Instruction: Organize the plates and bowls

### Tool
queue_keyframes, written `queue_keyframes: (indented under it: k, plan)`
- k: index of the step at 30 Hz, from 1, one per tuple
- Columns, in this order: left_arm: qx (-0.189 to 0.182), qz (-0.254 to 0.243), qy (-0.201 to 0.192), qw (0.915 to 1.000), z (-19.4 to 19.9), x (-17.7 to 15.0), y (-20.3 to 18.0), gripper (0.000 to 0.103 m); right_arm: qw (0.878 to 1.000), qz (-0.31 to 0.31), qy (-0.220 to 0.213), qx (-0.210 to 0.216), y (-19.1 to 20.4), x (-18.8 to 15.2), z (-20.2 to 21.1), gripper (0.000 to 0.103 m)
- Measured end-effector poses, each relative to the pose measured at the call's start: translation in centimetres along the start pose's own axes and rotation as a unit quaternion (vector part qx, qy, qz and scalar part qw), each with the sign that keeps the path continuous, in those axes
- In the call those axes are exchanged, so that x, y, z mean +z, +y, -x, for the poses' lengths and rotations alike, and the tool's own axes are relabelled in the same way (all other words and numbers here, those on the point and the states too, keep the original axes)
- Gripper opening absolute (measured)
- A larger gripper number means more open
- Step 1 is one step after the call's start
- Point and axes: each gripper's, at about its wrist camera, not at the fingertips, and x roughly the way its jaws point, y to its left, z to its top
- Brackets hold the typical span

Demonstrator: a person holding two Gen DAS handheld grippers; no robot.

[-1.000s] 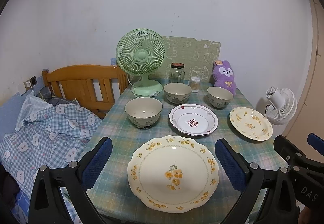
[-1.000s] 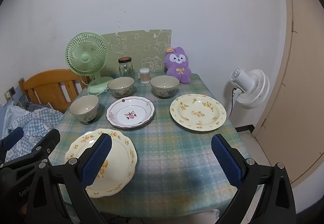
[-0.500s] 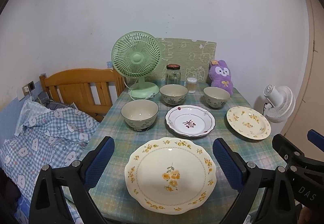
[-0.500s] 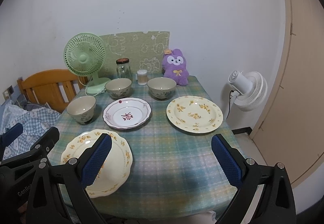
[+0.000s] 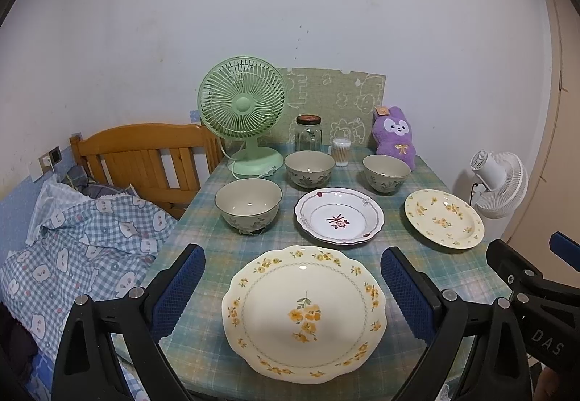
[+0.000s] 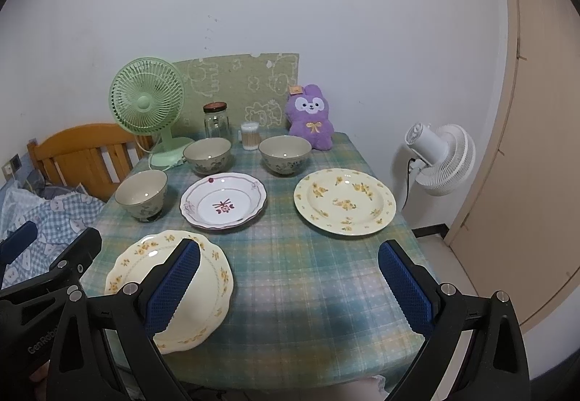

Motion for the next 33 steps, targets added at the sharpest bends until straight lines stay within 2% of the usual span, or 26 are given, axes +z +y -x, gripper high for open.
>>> queue_keyframes:
  k: [16,20,28,33]
  plan:
    - [0.001,0.002,0.003,1.0000,-0.2,0.2,0.4,0.098,1.000,0.005,0.004,0.001,0.5,0.0,-0.1,0.100]
    - [-0.001,-0.002,0.013,0.9999,-0.6,0.1,0.5,0.094,1.000,0.000,0.005,0.002,0.6,0.0,-0.3,0.100]
    - [0.007,0.001,0.034,0.9994,-2.7,0.3,1.4,0.092,1.000,0.009,0.026,0.007,2.4,0.6,-2.7,0.099]
    - [0.013,0.002,0.060,0.9981,-5.1,0.0,2.1,0.089,0.998,0.017,0.057,0.015,4.0,0.5,-5.3,0.094]
